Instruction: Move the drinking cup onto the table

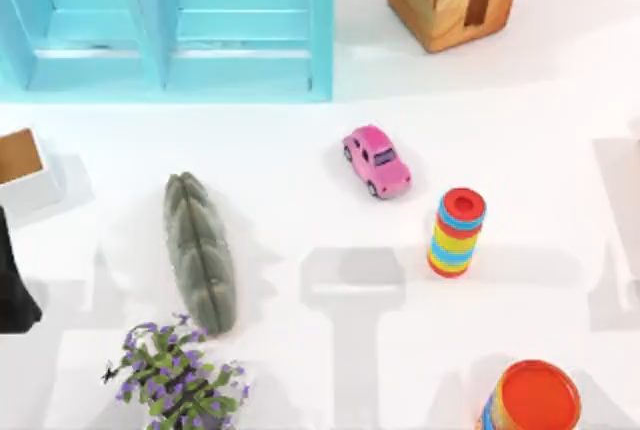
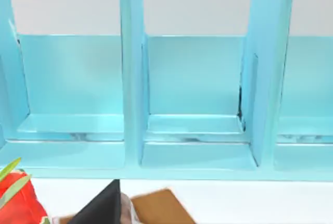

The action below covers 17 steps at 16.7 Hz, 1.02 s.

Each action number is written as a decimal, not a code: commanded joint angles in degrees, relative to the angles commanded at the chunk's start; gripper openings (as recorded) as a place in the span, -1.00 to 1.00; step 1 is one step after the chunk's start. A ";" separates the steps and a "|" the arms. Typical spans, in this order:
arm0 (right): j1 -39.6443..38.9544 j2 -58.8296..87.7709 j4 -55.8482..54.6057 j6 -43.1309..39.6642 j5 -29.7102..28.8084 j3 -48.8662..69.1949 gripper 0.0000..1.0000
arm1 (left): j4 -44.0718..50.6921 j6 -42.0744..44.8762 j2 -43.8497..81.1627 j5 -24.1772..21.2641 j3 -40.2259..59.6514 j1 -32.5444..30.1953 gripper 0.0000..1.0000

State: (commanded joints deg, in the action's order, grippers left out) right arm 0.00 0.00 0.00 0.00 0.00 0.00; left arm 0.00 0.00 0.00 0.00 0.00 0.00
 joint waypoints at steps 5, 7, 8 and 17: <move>2.17 3.76 3.70 -2.13 0.00 3.69 1.00 | 0.00 0.00 0.00 0.00 0.00 0.00 1.00; 4.98 9.25 8.88 -4.90 -0.01 8.81 1.00 | 0.00 0.00 0.00 0.00 0.00 0.00 1.00; 6.71 12.88 12.15 -6.61 -0.02 12.00 1.00 | 0.00 0.00 0.00 0.00 0.00 0.00 1.00; 26.24 59.41 49.60 -25.84 -0.07 48.13 1.00 | 0.00 0.00 0.00 0.00 0.00 0.00 1.00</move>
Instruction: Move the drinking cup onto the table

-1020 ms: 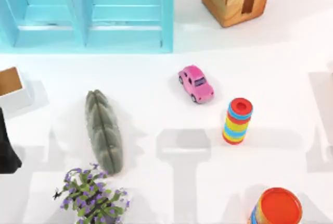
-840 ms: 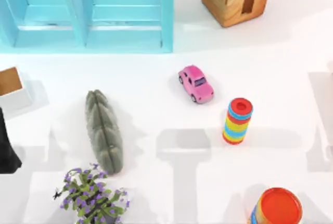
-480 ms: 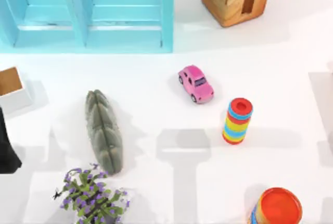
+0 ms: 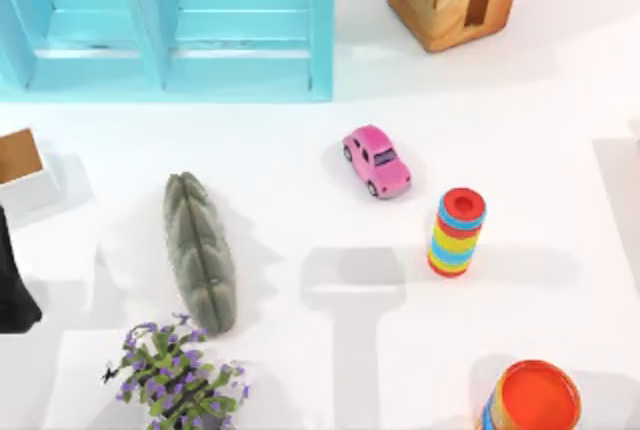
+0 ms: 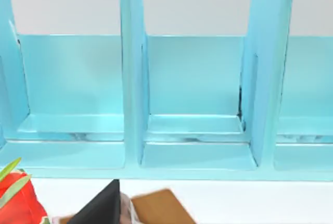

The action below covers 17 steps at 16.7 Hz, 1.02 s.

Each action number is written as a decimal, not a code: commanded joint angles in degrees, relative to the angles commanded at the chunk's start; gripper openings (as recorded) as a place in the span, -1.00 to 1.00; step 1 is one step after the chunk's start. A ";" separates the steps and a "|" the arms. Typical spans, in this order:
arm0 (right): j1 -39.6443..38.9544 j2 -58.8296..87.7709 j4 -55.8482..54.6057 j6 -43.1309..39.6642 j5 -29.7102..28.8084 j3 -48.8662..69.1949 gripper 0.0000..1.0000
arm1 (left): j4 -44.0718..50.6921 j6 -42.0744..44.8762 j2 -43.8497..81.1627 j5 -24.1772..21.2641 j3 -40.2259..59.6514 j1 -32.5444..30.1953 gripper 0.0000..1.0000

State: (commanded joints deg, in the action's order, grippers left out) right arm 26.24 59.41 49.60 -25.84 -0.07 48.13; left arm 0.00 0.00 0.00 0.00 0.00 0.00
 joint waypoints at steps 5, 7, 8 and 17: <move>8.77 21.06 16.95 -8.63 -0.02 16.30 1.00 | 0.00 0.00 0.00 0.00 0.00 0.00 1.00; 10.97 25.92 21.14 -10.80 -0.03 20.35 1.00 | 0.00 0.00 0.00 0.00 0.00 0.00 1.00; 11.69 27.40 22.41 -11.51 -0.03 21.60 1.00 | 0.00 0.00 0.00 0.00 0.00 0.00 1.00; 12.08 28.96 21.24 -11.89 -0.03 20.72 1.00 | 0.00 0.00 0.00 0.00 0.00 0.00 1.00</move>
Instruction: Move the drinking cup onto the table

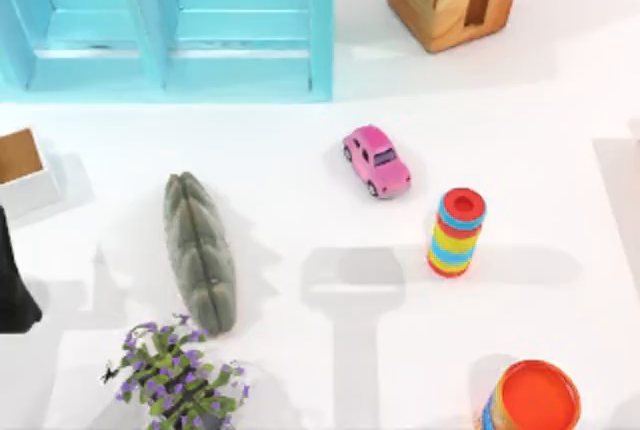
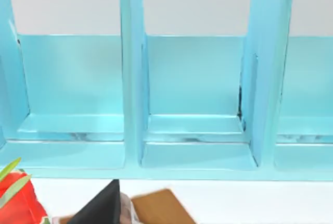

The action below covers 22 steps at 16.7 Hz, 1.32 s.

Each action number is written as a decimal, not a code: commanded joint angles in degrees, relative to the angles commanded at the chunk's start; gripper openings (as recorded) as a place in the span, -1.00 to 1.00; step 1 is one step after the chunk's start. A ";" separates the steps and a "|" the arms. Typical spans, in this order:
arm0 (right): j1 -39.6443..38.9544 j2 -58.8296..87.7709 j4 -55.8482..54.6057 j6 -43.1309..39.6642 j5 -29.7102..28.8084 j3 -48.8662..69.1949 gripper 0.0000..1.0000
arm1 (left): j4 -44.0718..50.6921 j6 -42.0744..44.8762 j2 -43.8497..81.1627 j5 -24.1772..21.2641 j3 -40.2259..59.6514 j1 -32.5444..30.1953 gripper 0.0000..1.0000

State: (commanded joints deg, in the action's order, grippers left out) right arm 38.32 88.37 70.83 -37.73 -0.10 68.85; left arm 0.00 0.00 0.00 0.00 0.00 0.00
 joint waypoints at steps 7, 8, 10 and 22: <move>-0.05 3.95 -16.01 0.11 0.00 -11.72 1.00 | 0.00 0.00 0.00 0.00 0.00 0.00 1.00; -0.04 4.51 -18.17 0.11 0.00 -13.30 1.00 | 0.00 0.00 0.00 0.00 0.00 0.00 1.00; -0.04 5.27 -20.86 0.12 0.00 -15.41 1.00 | 0.00 0.00 0.00 0.00 0.00 0.00 1.00; -0.02 5.47 -21.38 0.10 0.00 -15.82 -0.06 | 0.00 0.00 0.00 0.00 0.00 0.00 1.00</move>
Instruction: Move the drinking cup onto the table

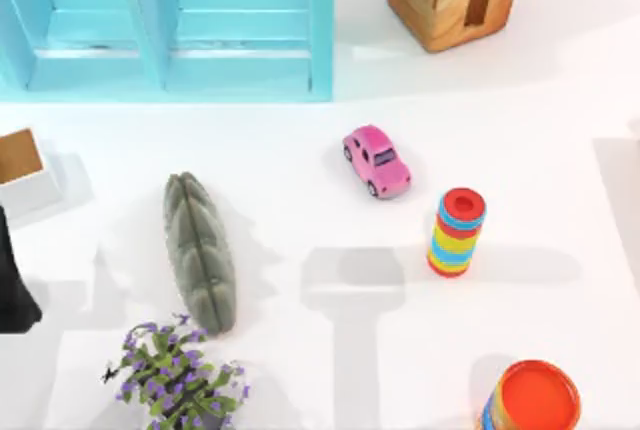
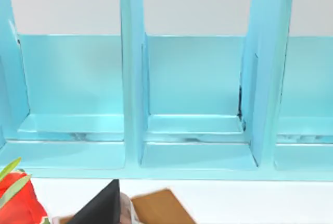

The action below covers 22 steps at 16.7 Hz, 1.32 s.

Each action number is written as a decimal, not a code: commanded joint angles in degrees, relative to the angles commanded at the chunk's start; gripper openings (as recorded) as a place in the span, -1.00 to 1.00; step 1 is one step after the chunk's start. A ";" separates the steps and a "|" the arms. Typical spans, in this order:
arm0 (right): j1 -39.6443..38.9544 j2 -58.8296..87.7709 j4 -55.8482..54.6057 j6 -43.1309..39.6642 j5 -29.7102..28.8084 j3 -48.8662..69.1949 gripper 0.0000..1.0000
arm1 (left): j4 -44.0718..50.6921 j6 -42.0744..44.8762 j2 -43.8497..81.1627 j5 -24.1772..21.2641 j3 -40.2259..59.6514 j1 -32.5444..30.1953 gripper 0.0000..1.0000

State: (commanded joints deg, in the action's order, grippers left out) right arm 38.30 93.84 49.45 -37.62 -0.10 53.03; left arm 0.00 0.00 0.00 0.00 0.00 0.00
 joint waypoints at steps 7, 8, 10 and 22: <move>0.00 0.00 0.00 0.00 0.00 0.00 -1.00 | 0.00 0.00 0.00 0.00 0.00 0.00 1.00; 0.00 0.00 0.00 0.00 0.00 0.00 -1.00 | 0.00 0.00 0.00 0.00 0.00 0.00 1.00; 0.00 0.00 0.00 0.00 0.00 0.00 -1.00 | 0.00 0.00 0.00 0.00 0.00 0.00 1.00; -9.60 -7.15 11.65 9.15 0.05 4.38 -1.00 | 0.00 0.00 0.00 0.00 0.00 0.00 1.00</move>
State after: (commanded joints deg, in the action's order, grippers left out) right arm 28.71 86.69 61.10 -28.47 -0.06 57.41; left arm 0.00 0.00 0.00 0.00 0.00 0.00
